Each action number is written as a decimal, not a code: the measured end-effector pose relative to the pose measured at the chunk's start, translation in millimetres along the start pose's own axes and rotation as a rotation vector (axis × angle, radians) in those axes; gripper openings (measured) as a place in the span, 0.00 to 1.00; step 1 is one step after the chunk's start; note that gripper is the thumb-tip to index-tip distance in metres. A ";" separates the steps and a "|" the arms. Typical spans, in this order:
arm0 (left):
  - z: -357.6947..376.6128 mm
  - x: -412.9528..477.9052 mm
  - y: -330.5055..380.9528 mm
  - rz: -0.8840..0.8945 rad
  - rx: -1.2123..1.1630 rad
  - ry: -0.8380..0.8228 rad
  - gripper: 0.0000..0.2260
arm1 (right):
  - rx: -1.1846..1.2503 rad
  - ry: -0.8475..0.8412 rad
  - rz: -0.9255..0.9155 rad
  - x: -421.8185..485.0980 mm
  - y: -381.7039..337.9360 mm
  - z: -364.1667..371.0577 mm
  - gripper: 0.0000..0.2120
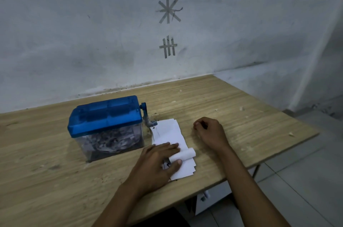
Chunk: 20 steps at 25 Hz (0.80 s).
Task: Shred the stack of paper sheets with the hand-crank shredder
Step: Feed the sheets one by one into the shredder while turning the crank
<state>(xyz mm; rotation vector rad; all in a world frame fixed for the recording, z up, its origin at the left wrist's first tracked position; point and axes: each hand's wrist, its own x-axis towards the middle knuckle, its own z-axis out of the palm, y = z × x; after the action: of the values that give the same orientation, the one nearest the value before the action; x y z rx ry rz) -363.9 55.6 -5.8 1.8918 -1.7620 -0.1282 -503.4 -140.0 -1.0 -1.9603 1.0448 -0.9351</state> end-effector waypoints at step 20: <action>-116.9 14.3 44.5 -0.259 -0.722 0.498 0.10 | 0.338 0.022 -0.007 -17.8 -22.7 3.8 0.09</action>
<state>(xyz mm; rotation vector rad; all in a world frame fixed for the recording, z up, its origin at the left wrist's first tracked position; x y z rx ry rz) -352.1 79.9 117.1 1.4339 -0.9518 -0.3106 -499.5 -114.0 11.5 -1.6776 0.8295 -1.0635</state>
